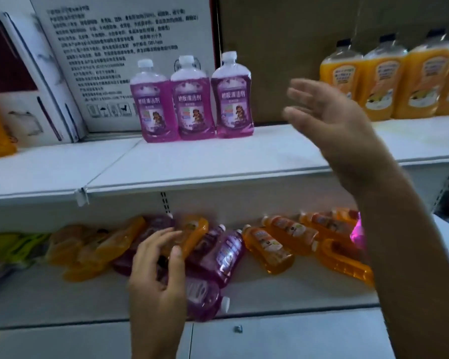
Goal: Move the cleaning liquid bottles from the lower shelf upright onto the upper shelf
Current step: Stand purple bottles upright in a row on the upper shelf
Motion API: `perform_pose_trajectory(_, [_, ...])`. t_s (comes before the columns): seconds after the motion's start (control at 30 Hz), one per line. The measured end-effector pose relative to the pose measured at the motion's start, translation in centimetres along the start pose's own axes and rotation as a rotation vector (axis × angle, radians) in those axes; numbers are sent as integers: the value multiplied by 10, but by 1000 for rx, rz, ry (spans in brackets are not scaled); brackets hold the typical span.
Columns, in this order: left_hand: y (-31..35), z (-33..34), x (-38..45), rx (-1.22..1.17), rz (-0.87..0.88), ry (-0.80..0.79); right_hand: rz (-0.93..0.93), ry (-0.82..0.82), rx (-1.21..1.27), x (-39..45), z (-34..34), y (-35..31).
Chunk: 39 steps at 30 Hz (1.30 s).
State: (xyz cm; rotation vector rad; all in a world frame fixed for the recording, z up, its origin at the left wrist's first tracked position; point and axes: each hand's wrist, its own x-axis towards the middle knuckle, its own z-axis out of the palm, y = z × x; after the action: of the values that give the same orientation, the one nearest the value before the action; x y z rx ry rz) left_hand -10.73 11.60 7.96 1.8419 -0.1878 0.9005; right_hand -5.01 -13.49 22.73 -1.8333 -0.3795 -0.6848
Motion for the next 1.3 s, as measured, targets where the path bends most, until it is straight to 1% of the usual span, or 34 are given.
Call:
perform_pose_trajectory(0.03, [-12,-1,-5,32,-62,-53,-18,-6,101,-34,-7,1])
perform_pose_trajectory(0.1, [-35,-2,-16,133,-185,-240,-9,-27,290,-96,-7,13])
perform_pose_trajectory(0.17, [-57,1,-29,289,-276,-427,64,-29,386,-144,9,40])
perform_pose_trajectory(0.2, [-65,1,-37,366,-314,-486,137,-41,384,-164,22,55])
perform_pose_trajectory(0.27, [-80,1,-50,476,-332,-565,336,-136,312,-191,51,85])
perform_pose_trajectory(0.3, [-86,-1,-55,513,-322,-597,424,-224,216,-201,64,99])
perform_pose_trajectory(0.37, [-99,-4,-60,593,-306,-654,511,-379,-74,-211,86,124])
perform_pose_trajectory(0.4, [-105,-6,-60,637,-298,-681,524,-429,-190,-212,95,133])
perform_pose_trajectory(0.47, [-118,-9,-59,721,-271,-733,549,-504,-313,-215,112,148])
perform_pose_trajectory(0.57, [-134,-12,-54,802,-284,-788,509,-635,-375,-220,146,160])
perform_pose_trajectory(0.63, [-145,-12,-50,815,-287,-792,465,-669,-389,-225,172,162])
perform_pose_trajectory(0.73, [-162,-5,-46,786,-243,-785,442,-637,-450,-232,205,167])
perform_pose_trajectory(0.77, [-167,-3,-43,772,-233,-792,443,-604,-464,-234,214,169])
perform_pose_trajectory(0.87, [-186,3,-37,728,-196,-855,432,-409,-453,-234,236,174])
perform_pose_trajectory(0.93, [-199,6,-38,702,-137,-894,422,-284,-478,-237,251,175])
perform_pose_trajectory(1.07, [-219,8,-40,593,-11,-845,403,-88,-522,-245,270,178])
perform_pose_trajectory(1.2, [-236,6,-28,335,19,-802,409,-17,-545,-247,279,181])
perform_pose_trajectory(1.3, [-247,8,-18,239,45,-801,415,-23,-548,-248,280,176])
